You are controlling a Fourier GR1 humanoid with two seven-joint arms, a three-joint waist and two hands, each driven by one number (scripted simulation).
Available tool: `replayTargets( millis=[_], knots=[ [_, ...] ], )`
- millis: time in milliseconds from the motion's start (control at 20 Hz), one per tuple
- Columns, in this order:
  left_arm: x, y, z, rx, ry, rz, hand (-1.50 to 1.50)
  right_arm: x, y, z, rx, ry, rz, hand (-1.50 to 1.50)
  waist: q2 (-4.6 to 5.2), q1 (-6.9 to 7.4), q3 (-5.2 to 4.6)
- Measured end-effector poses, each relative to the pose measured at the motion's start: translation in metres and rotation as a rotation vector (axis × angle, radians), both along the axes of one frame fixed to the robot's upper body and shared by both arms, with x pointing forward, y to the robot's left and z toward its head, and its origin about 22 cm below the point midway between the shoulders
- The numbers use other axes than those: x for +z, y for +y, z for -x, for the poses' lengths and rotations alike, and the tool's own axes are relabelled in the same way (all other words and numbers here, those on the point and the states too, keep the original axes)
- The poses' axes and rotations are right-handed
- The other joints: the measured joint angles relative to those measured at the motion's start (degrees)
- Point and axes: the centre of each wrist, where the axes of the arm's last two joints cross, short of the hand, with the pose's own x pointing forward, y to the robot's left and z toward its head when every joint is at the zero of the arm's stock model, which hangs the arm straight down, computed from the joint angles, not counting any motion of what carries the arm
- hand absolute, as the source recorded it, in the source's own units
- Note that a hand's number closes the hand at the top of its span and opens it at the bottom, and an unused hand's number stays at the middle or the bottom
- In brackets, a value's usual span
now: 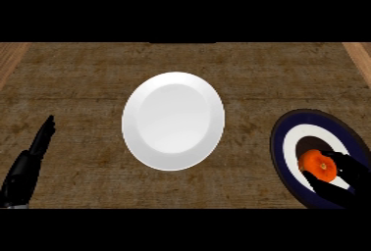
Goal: Pick the squash from the plate and place it in the plate
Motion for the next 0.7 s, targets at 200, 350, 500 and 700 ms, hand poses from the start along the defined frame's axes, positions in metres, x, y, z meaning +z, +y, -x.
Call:
replayTargets(
  millis=[200,350,500,700],
  knots=[
    [0.006,-0.002,0.000,-0.011,-0.006,-0.002,0.00,0.001,0.000,-0.012,0.035,-0.021,0.050,1.50,0.07,0.28,0.04],
    [0.009,-0.010,-0.008,-0.054,-0.018,-0.001,0.00,0.024,-0.001,-0.042,0.254,-0.043,0.232,1.50,0.90,3.60,0.03],
    [0.015,-0.021,-0.017,-0.111,-0.043,0.001,0.00,0.053,-0.002,-0.065,0.492,-0.055,0.448,1.50,2.07,8.08,-0.12],
    [0.020,-0.034,-0.027,-0.172,-0.060,0.004,0.00,0.085,-0.006,-0.095,0.729,-0.062,0.675,1.50,3.00,11.01,0.09]
  ],
)
